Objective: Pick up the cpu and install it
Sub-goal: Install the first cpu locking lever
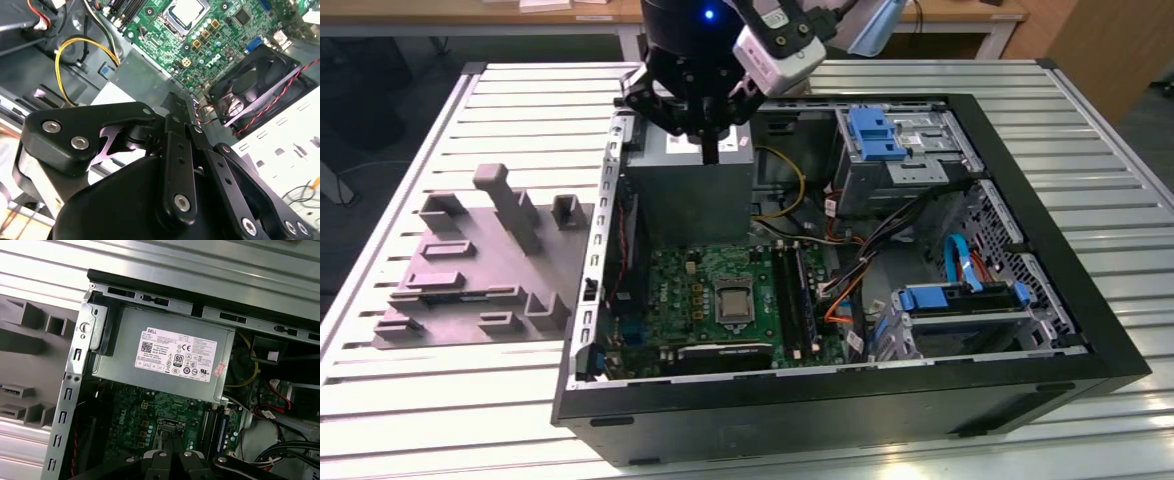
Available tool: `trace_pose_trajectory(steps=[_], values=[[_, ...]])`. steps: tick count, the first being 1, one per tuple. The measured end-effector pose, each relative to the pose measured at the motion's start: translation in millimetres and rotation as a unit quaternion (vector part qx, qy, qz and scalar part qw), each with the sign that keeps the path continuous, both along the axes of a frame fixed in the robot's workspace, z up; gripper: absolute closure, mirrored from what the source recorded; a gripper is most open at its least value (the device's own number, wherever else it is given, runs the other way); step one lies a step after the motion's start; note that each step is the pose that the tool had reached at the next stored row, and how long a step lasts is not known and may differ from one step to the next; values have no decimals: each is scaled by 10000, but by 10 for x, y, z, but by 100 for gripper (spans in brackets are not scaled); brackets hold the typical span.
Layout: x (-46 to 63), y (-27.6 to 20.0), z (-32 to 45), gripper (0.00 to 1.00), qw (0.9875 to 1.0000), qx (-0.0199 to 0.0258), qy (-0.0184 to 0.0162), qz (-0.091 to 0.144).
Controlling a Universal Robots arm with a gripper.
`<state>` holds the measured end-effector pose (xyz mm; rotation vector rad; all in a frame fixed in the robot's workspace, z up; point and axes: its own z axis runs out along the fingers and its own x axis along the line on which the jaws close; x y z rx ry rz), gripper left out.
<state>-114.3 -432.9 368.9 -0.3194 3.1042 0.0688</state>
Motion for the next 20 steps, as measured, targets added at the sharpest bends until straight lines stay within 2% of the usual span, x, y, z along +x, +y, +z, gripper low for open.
trace_pose_trajectory(steps=[2, 7, 18, 20], values=[[1, -8, -5, 89, 9999, 0, 0, 106], [0, -62, -16, 89, 9999, 0, 0, 130], [54, -66, -60, 89, 9997, -2, 0, 241], [56, -66, -78, 89, 9995, -1, -2, 325]])
